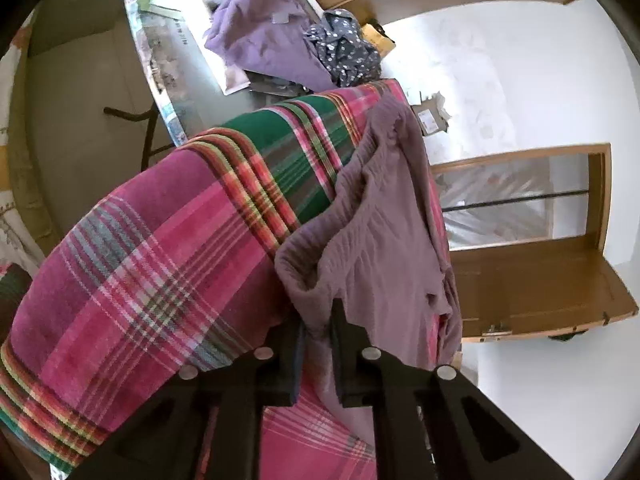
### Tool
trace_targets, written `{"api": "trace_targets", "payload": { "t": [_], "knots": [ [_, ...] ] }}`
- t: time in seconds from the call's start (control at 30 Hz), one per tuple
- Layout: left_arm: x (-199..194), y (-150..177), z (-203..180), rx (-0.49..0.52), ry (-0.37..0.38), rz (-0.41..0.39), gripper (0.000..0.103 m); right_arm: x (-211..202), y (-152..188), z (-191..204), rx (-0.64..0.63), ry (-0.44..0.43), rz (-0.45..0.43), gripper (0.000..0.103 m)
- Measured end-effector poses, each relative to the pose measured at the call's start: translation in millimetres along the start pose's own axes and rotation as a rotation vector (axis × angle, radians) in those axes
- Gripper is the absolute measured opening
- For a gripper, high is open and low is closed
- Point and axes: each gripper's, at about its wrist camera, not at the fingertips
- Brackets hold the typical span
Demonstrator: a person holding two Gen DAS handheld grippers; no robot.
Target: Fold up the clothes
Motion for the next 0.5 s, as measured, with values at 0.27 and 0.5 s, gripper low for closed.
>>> {"api": "trace_targets", "payload": {
  "t": [0.27, 0.5],
  "knots": [
    [-4, 1, 2, -0.006, 0.003, -0.015, 0.010, 19, -12, -3, 0.017, 0.034, 0.034, 0.054],
    [-6, 0, 1, -0.019, 0.008, -0.028, 0.009, 32, -20, 4, -0.015, 0.038, 0.045, 0.054]
  ]
}}
Point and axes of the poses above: each gripper's, at about its wrist camera, not at the fingertips, and x roughly the way its jaws point, z to its left, y to its underside, and after that the axes turned 8 degrees about z, right-handed
